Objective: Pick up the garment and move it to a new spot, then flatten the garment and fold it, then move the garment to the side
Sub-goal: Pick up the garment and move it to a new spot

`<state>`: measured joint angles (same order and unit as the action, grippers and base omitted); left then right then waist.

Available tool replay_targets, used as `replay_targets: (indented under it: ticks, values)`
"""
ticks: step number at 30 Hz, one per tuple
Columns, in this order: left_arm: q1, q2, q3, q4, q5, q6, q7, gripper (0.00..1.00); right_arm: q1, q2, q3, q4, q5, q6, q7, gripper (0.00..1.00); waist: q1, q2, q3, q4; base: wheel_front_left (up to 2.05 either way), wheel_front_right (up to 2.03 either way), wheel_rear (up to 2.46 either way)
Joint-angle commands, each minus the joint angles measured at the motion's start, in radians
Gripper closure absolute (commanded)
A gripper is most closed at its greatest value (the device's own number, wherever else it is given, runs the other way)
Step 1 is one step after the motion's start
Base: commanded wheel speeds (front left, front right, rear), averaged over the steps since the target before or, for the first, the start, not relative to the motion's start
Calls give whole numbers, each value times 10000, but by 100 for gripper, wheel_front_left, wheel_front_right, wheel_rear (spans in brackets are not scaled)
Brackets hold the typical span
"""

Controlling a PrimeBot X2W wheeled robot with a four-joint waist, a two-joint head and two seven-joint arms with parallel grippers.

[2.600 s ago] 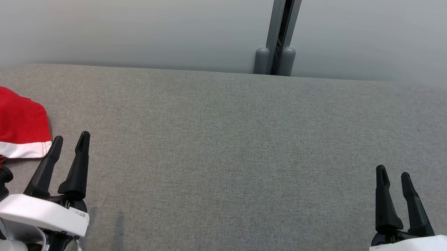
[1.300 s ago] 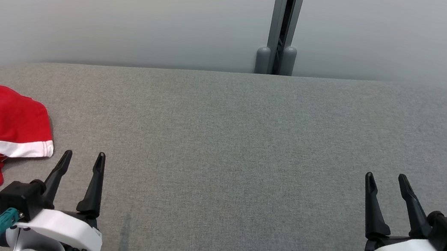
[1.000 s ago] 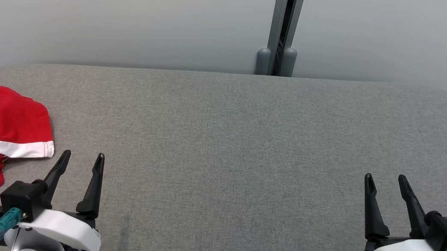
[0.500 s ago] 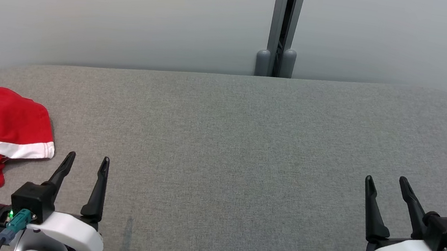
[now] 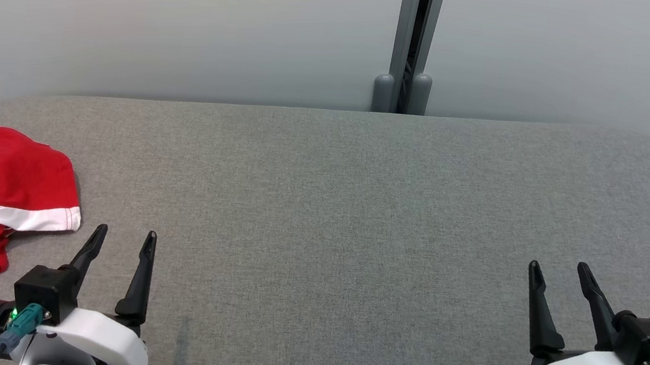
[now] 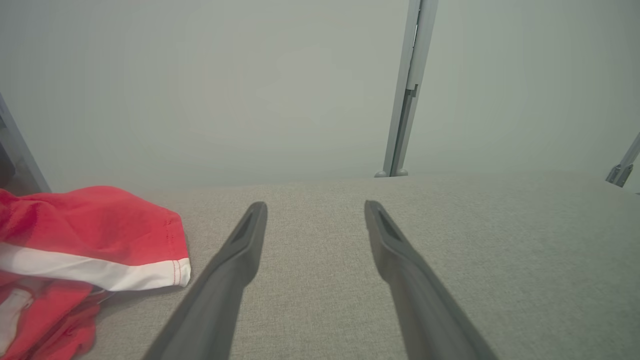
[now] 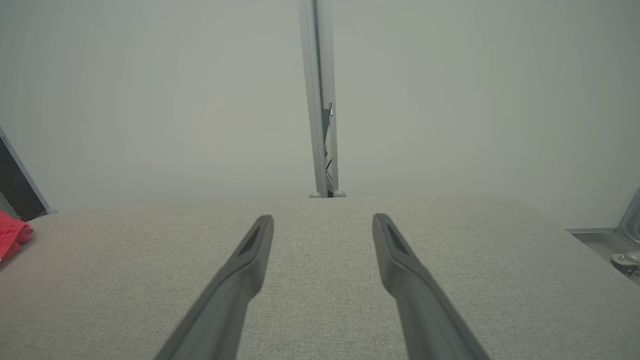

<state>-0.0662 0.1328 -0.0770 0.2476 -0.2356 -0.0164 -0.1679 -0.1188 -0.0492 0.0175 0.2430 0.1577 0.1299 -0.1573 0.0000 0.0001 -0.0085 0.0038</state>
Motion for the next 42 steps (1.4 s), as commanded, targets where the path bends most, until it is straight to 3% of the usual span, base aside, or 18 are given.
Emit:
replay_targets:
  ticks: [1,8,15,33,42]
  values:
    - [-91,63,15,11,-16,57,-21,0,25,-34,-3,39,-2,15,30,0,0,-1,-1,8,0,0,0]
    - [-105,88,-48,1,-47,112,-30,0,33,-35,-41,85,-40,15,40,0,0,-1,-10,69,0,0,0]
    - [-218,90,-91,43,-125,164,-48,0,24,-33,-117,15,-164,15,67,0,0,-1,11,543,0,0,0]
    - [-357,361,212,70,-383,423,-159,0,-56,-37,267,-334,-111,9,170,0,0,-1,7,3566,0,0,0]
    - [-224,487,306,29,-560,469,-179,0,-82,-42,447,-269,-36,7,126,0,0,-1,-40,4395,0,0,0]
